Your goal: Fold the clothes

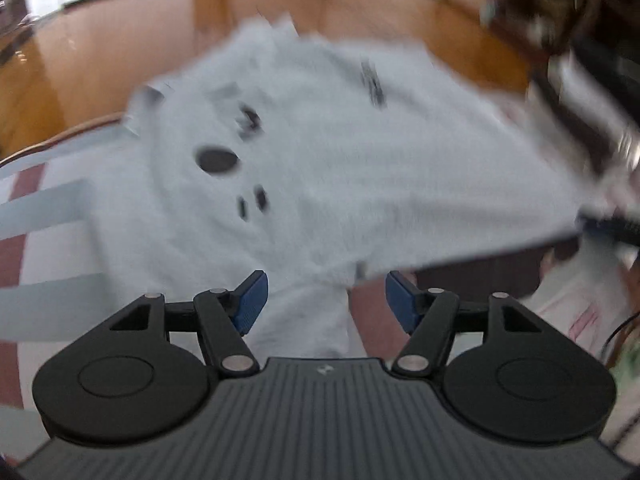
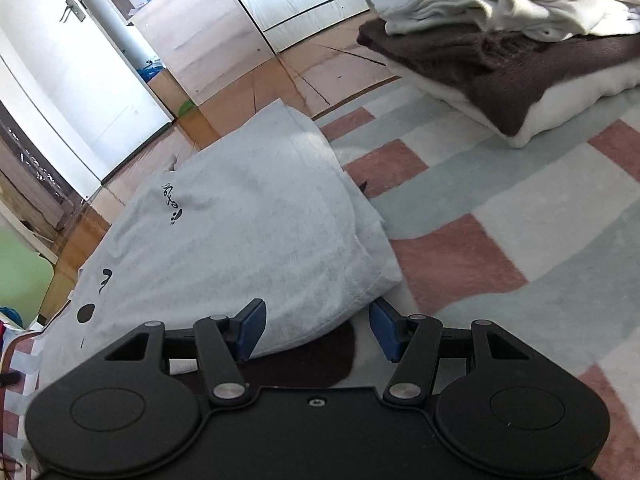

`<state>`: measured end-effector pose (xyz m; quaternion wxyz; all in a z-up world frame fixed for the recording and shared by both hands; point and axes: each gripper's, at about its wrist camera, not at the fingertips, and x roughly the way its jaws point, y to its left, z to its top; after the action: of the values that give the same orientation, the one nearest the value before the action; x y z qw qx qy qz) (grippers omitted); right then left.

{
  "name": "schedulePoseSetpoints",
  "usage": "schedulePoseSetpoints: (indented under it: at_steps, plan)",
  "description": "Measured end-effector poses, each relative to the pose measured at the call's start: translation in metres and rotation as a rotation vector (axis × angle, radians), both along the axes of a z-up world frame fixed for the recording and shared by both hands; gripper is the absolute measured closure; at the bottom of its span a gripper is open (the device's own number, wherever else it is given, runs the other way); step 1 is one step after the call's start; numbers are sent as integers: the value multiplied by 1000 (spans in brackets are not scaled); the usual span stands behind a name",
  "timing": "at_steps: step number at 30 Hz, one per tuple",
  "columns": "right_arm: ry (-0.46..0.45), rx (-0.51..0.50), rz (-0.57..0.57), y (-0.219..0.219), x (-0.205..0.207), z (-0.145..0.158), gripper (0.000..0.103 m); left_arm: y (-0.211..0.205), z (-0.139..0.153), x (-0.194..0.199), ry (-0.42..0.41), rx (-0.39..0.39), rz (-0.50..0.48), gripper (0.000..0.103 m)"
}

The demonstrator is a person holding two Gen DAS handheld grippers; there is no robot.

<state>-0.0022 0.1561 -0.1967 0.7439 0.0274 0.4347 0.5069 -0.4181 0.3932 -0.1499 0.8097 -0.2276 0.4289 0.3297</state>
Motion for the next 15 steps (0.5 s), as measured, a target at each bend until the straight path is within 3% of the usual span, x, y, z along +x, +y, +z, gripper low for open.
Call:
schedulePoseSetpoints:
  at_steps: [2, 3, 4, 6, 7, 9, 12, 15]
  plan:
    - [7, -1, 3, 7, -1, -2, 40, 0, -16, 20, 95, -34, -48, 38]
    - [10, -2, 4, 10, -2, -4, 46, -2, -23, 27, 138, -53, -64, 37]
    - [13, -2, 6, 13, -3, -5, 63, -5, -30, 32, 172, -83, -79, 37]
    - [-8, -10, 26, 21, -4, -5, 86, -10, -39, 38, 232, -114, -96, 33]
    - [-35, -2, 32, 22, -5, -2, 93, -11, -43, 39, 259, -118, -100, 31]
    - [-90, 12, 44, 24, -7, 4, 96, -14, -49, 35, 309, -109, -100, 32]
    - [-186, 88, 56, 19, -12, 23, 98, -14, -49, 20, 322, -32, -55, 78]
    - [-266, 139, 83, 14, -17, 40, 99, -11, -43, 5, 269, -54, -39, 98]
